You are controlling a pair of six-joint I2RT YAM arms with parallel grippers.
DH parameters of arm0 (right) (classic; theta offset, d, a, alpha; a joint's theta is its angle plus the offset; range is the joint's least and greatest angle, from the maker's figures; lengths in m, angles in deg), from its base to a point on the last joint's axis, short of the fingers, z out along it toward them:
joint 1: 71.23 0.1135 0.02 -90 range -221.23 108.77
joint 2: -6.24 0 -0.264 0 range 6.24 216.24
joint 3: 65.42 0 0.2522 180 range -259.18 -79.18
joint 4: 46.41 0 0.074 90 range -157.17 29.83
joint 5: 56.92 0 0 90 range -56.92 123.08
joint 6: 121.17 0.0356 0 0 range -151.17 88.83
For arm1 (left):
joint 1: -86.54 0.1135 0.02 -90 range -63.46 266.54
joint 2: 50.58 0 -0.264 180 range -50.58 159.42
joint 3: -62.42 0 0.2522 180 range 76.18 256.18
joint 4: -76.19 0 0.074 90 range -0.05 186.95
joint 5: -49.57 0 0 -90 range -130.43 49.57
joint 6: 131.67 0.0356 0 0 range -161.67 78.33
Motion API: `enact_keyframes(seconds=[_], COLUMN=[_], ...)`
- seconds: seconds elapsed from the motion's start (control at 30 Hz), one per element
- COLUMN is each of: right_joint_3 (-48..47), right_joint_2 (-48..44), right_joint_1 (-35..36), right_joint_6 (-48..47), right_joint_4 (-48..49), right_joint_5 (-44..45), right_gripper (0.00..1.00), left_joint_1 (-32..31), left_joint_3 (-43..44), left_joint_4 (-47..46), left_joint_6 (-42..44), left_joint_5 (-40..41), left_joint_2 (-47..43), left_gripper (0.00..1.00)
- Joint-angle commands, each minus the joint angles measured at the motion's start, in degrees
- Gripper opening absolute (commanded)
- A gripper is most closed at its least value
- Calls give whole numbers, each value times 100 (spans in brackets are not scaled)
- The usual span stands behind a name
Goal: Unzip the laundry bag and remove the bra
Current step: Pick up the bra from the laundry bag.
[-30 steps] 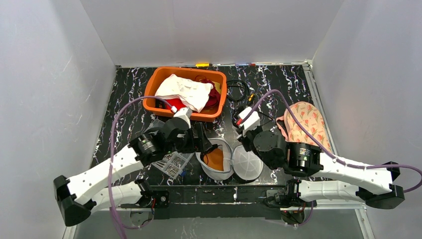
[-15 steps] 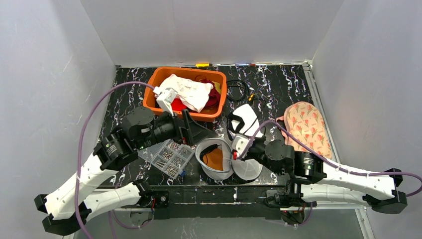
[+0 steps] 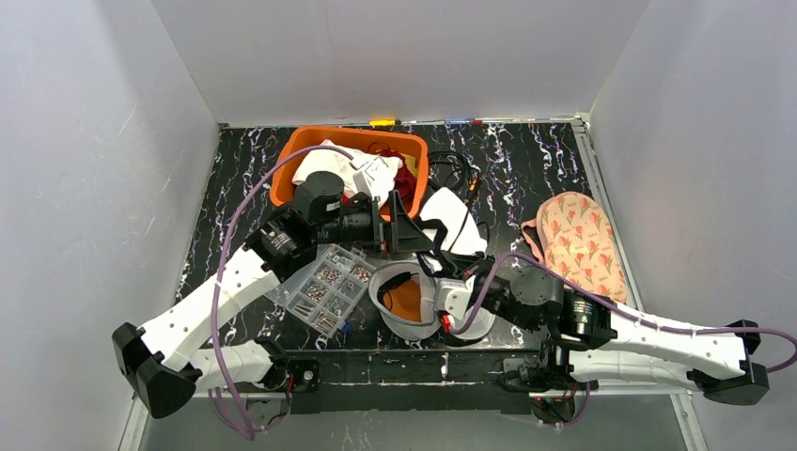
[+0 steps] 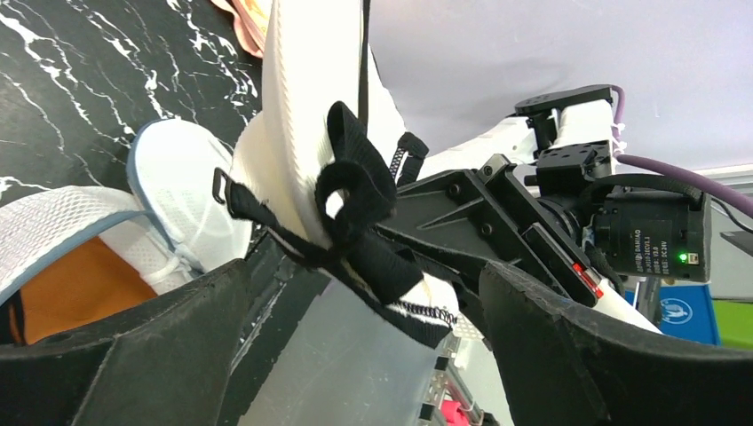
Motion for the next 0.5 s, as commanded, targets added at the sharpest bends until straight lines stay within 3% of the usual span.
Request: enact_keyframes(seconds=[0.0, 0.17, 0.27, 0.47], right_joint_3=[21, 90, 78, 61], right_joint_2=[-9, 40, 72, 118], right_joint_1=[39, 39, 45, 43], right_joint_6=[-177, -142, -142, -137], right_joint_4=[575, 726, 805, 823], right_joint_5=[-193, -274, -333, -369], right_gripper=[1, 1, 1, 1], left_joint_1=[16, 17, 15, 20], left_joint_3=[-5, 83, 166, 247], left_joint_4=[-425, -230, 59, 245], left_joint_6=[-252, -330, -346, -398], left_joint_5=[-344, -136, 98, 387], left_joint_2=[107, 394, 555, 749], left_gripper=[98, 98, 93, 61])
